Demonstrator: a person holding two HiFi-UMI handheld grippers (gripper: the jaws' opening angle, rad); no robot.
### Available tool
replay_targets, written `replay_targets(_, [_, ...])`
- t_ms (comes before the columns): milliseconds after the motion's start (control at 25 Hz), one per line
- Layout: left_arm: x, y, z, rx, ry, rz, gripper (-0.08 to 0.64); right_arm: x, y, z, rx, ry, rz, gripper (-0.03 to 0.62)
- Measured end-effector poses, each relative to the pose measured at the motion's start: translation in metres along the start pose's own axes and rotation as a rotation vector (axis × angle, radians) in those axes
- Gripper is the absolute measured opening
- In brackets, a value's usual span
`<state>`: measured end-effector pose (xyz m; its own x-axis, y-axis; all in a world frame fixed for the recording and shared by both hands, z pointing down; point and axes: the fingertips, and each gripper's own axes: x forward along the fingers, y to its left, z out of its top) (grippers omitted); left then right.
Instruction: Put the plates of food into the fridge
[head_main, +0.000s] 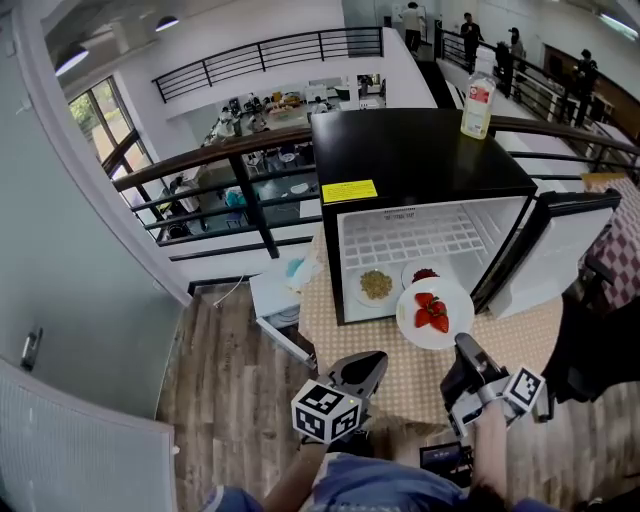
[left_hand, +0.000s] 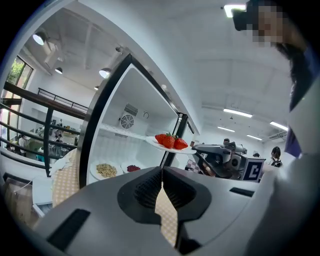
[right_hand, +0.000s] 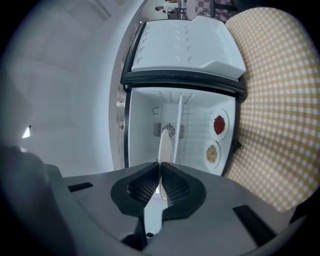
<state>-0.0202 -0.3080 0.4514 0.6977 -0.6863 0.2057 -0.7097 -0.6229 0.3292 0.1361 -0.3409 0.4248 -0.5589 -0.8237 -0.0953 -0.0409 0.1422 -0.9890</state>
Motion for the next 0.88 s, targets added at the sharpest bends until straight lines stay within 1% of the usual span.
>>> replay_targets(240, [0.017, 0.021, 0.013, -0.001, -0.002, -0.036, 0.018, 0.051, 0.009, 0.025, -0.045, -0.018, 0.013, 0.025])
replay_targets(360, [0.022, 0.03, 0.017, -0.006, 0.001, -0.039, 0.018, 0.078, 0.009, 0.038, -0.065, -0.032, 0.013, 0.025])
replay_targets(480, [0.026, 0.039, 0.018, -0.012, 0.007, -0.042, 0.018, 0.108, 0.007, 0.047, -0.064, -0.044, 0.007, 0.025])
replay_targets(720, [0.034, 0.046, 0.021, -0.005, 0.018, -0.06, 0.018, 0.148, -0.01, 0.059, -0.084, -0.059, -0.061, 0.025])
replay_targets(880, [0.033, 0.052, 0.022, -0.001, 0.025, -0.056, 0.019, 0.158, -0.021, 0.069, -0.166, -0.096, -0.119, 0.023])
